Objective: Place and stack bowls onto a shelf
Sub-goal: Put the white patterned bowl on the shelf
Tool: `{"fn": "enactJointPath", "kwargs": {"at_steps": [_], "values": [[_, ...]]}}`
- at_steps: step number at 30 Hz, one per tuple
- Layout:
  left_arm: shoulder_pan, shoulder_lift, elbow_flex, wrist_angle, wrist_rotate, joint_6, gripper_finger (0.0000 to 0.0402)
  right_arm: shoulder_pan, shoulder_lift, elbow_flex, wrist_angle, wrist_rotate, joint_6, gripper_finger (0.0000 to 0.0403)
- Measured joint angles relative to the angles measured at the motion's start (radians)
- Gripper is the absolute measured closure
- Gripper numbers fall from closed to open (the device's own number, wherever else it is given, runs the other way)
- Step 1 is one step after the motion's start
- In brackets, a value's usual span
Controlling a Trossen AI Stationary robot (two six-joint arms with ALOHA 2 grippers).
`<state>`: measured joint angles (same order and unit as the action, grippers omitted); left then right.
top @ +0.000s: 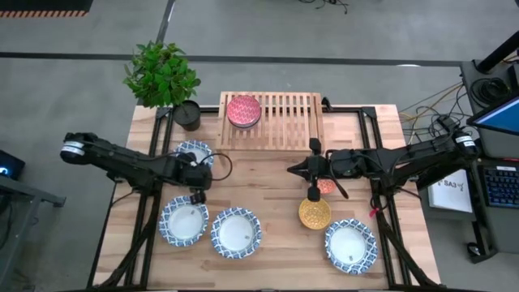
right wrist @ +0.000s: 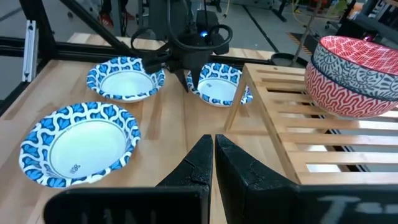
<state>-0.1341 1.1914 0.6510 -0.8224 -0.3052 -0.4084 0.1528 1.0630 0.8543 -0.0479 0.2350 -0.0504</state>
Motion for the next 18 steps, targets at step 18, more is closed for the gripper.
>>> {"fn": "enactJointPath", "kwargs": {"at_steps": [18], "values": [[0.0, 0.028, 0.117, -0.105, 0.0, 0.006, 0.0317, 0.0, 0.0, -0.025, -0.006, -0.003, -0.03, 0.0394]]}}
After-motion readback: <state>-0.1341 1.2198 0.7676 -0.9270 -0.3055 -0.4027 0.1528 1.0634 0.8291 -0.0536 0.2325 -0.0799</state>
